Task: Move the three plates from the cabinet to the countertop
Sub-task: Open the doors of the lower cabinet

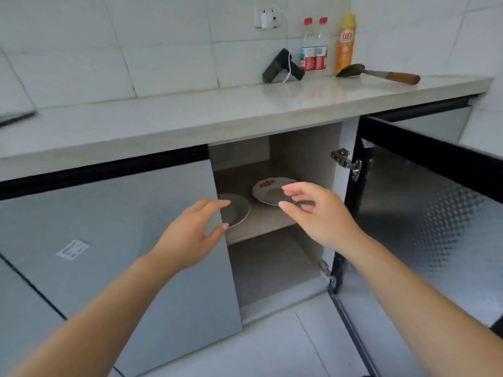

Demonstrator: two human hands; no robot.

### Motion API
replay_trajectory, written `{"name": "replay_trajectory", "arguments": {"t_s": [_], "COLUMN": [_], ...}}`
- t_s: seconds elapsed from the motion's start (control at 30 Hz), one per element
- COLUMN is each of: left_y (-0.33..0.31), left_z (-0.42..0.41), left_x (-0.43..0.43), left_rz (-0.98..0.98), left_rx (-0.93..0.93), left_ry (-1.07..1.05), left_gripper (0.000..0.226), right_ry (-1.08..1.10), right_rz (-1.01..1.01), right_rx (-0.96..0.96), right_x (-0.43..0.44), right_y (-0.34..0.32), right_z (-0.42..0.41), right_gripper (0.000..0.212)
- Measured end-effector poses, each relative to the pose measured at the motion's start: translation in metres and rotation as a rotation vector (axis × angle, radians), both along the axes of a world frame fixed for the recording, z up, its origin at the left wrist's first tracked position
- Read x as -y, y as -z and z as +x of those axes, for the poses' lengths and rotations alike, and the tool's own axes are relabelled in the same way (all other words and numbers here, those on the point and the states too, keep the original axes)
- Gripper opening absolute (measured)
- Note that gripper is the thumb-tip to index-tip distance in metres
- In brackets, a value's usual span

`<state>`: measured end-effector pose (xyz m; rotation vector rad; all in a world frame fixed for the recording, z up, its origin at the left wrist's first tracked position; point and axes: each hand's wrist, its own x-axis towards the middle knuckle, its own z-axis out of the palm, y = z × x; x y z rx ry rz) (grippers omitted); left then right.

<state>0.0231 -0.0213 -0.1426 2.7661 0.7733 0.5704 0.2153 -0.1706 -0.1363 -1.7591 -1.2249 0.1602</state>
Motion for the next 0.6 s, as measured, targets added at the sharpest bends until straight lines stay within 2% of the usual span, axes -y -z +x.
{"name": "replay_trajectory", "arguments": {"t_s": [0.27, 0.6], "left_y": [-0.019, -0.026], "left_z": [-0.058, -0.08], "left_x": [-0.038, -0.053], "left_rz": [0.195, 0.24], "left_rx": [0.102, 0.119], "left_ry": [-0.181, -0.233], "left_gripper": [0.045, 0.047], "right_ry": [-0.125, -0.073], "right_rz": [-0.04, -0.025], "right_rx": [-0.019, -0.088], "right_x": [-0.086, -0.162], "right_y": [0.002, -0.005], "right_z": [-0.033, -0.039], "right_gripper": [0.039, 0.061]}}
